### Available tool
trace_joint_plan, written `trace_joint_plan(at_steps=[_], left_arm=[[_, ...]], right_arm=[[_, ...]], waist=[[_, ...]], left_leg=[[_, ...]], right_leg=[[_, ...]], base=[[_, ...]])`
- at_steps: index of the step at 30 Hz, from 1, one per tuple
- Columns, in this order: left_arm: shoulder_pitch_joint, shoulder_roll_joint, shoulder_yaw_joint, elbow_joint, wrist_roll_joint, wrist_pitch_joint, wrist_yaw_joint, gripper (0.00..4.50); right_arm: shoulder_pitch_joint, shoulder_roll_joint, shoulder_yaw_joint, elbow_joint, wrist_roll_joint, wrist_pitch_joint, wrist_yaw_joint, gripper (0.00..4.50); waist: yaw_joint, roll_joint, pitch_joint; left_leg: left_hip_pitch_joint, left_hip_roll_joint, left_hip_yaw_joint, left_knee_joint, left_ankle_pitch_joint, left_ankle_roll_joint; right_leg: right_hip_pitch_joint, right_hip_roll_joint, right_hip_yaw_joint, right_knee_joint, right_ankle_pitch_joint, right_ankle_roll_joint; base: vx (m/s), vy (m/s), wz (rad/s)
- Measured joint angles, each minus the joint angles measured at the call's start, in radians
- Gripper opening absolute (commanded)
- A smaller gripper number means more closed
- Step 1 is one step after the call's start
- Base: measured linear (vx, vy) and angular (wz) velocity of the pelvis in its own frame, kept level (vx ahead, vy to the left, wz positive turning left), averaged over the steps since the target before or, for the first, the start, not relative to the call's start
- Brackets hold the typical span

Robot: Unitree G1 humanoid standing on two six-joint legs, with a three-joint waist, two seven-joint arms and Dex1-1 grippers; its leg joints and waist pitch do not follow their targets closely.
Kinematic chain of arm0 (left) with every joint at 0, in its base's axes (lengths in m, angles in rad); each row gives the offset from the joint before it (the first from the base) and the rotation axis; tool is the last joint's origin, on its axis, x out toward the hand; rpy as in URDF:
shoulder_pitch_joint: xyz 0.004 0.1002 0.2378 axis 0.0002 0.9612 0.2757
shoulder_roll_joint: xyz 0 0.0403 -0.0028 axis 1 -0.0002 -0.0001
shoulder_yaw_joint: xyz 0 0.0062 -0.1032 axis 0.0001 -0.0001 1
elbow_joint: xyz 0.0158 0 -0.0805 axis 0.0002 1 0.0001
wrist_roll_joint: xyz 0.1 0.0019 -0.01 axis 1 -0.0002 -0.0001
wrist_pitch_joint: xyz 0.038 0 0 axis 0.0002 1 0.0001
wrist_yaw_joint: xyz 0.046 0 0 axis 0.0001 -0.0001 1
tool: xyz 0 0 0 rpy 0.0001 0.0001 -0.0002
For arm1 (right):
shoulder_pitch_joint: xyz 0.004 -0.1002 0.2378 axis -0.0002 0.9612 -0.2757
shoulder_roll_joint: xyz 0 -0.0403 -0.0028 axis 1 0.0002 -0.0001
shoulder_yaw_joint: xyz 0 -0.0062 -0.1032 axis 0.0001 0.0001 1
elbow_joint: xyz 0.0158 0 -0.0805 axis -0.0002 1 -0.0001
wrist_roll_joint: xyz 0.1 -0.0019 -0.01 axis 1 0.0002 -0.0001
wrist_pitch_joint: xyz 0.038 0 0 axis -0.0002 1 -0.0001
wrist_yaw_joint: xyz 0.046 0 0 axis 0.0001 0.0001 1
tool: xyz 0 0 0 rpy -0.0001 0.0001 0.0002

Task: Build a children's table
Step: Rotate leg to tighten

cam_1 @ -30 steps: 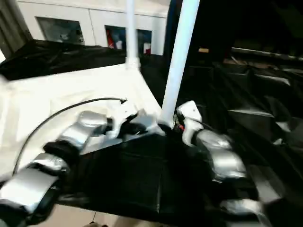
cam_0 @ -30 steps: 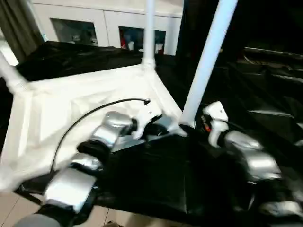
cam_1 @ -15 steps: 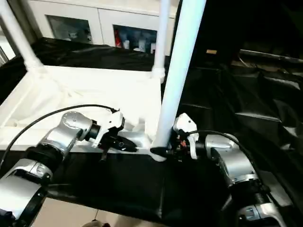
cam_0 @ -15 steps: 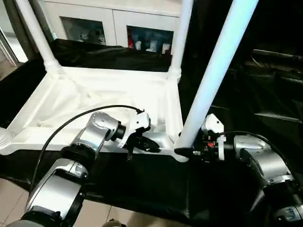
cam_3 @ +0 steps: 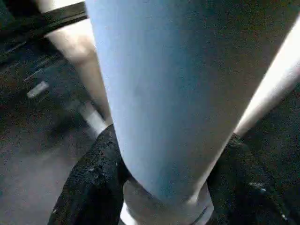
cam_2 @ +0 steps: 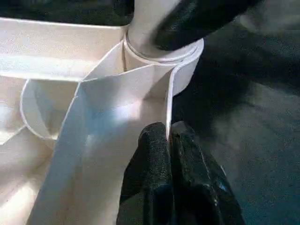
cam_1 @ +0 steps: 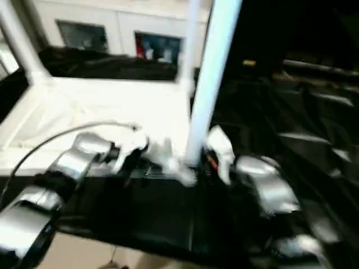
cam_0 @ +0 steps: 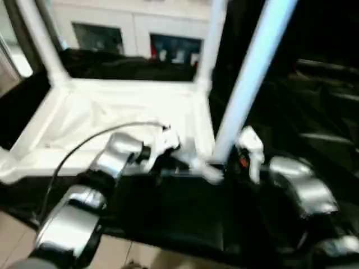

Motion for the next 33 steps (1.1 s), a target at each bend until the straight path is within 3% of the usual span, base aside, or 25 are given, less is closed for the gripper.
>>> trace_joint_plan(at_steps=[6,11,14,15,18,19,27,33], left_arm=[[-0.027,-0.096,0.018,0.042,0.001,0.043,0.201,0.00],[-0.029,-0.125,0.018,0.050,0.007,0.037,0.236,0.00],[-0.033,-0.130,0.018,0.062,0.013,0.023,0.241,0.00],[-0.033,-0.130,0.017,0.065,0.015,0.015,0.240,0.00],[-0.033,-0.123,0.015,0.065,0.018,0.001,0.221,0.00],[-0.033,-0.116,0.014,0.064,0.018,-0.001,0.202,0.00],[0.002,-0.017,-0.010,0.010,-0.001,-0.050,-0.036,0.00],[0.050,0.059,-0.038,-0.073,-0.031,-0.039,-0.252,0.00]], right_arm=[[-0.015,0.105,-0.068,0.024,-0.032,0.010,-0.306,1.96],[-0.006,0.140,-0.078,0.019,-0.055,-0.014,-0.369,1.96],[-0.004,0.141,-0.078,0.020,-0.060,-0.021,-0.374,2.67],[-0.003,0.140,-0.078,0.021,-0.059,-0.024,-0.369,2.67],[-0.001,0.124,-0.074,0.018,-0.054,-0.025,-0.317,2.85],[0.001,0.101,-0.062,0.013,-0.053,-0.024,-0.272,3.11],[0.035,-0.069,0.037,-0.061,-0.027,-0.035,0.086,3.11],[0.073,-0.136,0.092,-0.119,0.029,-0.023,0.302,3.11]], waist=[[-0.011,-0.003,-0.002],[-0.005,-0.002,-0.003],[-0.003,-0.002,-0.003],[-0.003,-0.002,-0.003],[-0.003,-0.002,-0.003],[-0.003,-0.002,-0.003],[-0.007,-0.001,-0.002],[0.009,0.001,-0.001]], left_leg=[[-0.001,-0.002,0.000,0.000,0.000,0.000],[-0.001,-0.001,0.000,-0.003,0.000,0.000],[-0.001,-0.002,0.000,-0.003,0.000,0.000],[-0.001,-0.002,0.000,-0.003,0.000,0.000],[-0.002,-0.002,0.000,-0.003,0.000,0.000],[-0.002,-0.002,0.000,-0.004,0.000,0.000],[-0.002,0.001,0.000,-0.008,0.000,0.000],[-0.002,0.001,0.000,-0.007,0.000,0.000]], right_leg=[[0.001,0.000,0.001,-0.003,0.002,-0.003],[0.001,0.000,0.001,-0.004,0.002,-0.003],[0.002,0.000,0.001,-0.004,0.002,-0.003],[0.002,0.000,0.001,-0.004,0.002,-0.002],[0.001,0.000,0.001,-0.004,0.002,-0.002],[0.001,0.000,0.001,-0.005,0.002,-0.002],[-0.001,0.001,-0.002,-0.004,-0.001,0.001],[-0.001,0.001,-0.002,-0.003,-0.001,0.000]], base=[[0.000,0.000,0.00],[0.000,0.000,0.00],[0.000,0.000,0.00],[0.000,0.000,0.00],[0.000,0.000,0.00],[0.000,0.000,0.00],[0.000,0.000,0.00],[0.000,0.000,0.00]])
